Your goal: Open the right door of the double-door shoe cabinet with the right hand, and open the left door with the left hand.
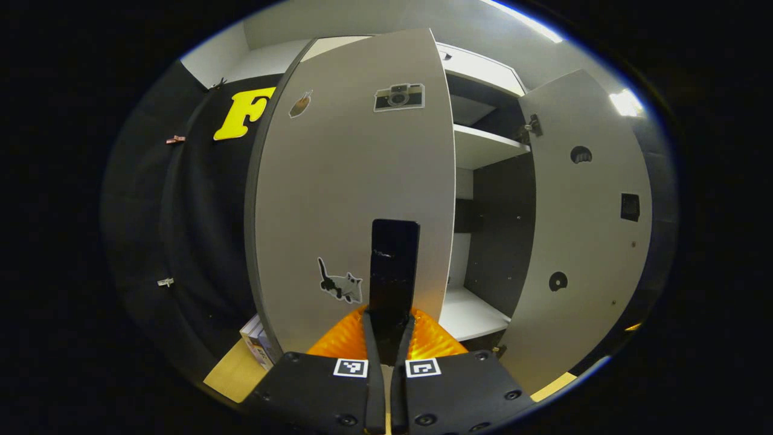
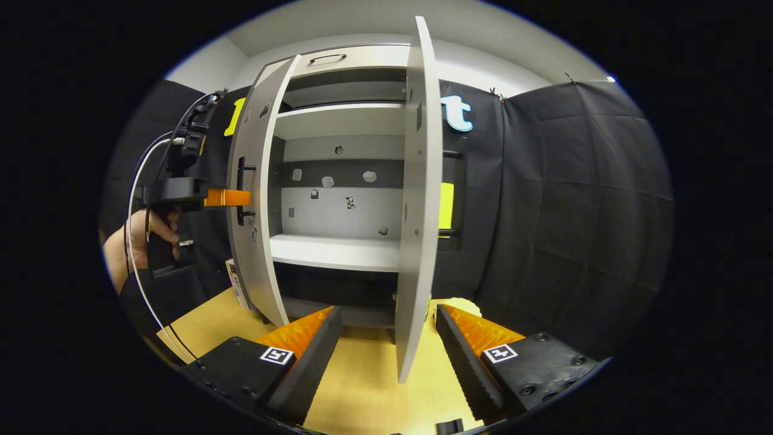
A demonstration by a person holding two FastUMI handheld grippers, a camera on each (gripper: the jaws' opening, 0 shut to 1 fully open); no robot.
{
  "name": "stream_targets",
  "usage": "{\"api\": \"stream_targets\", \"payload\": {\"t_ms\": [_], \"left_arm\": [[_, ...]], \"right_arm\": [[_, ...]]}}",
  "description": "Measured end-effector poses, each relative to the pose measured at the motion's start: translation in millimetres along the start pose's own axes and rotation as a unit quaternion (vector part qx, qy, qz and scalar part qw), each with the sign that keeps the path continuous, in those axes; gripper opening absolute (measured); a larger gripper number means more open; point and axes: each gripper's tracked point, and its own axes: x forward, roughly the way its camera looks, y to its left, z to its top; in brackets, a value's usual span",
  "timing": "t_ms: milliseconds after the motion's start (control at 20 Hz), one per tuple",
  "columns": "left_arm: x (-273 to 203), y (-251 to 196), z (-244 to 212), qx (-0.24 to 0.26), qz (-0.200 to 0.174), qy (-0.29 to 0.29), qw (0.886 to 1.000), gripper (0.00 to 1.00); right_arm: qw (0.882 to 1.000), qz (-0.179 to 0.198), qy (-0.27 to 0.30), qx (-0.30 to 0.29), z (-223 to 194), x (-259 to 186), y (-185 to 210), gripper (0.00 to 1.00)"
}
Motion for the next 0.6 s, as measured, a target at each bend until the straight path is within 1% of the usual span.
{"api": "stream_targets", "payload": {"t_ms": [200,250,350,450,600], "left_arm": [[-6.6,3.3,0.3,0.003,-0.012,-0.004,1.000,0.08],[-8.8,4.1,1.4,0.003,-0.014,-0.007,1.000,0.08],[-10.9,6.1,1.6,0.007,-0.019,-0.010,1.000,0.08],[-15.3,8.8,1.3,0.006,-0.023,-0.012,1.000,0.08],[-22.6,14.9,2.2,0.007,-0.019,-0.017,1.000,0.08]], "right_arm": [[1.000,-0.012,0.008,0.013,-7.5,-13.5,24.9,0.98],[1.000,-0.013,0.012,0.016,-7.3,-11.2,26.9,0.98],[0.999,-0.009,0.023,0.026,-11.8,-8.0,36.9,0.98],[0.999,-0.005,0.023,0.037,-14.3,-17.3,59.1,0.98],[1.000,0.000,0.016,0.026,-8.4,-15.2,75.7,0.98]]}}
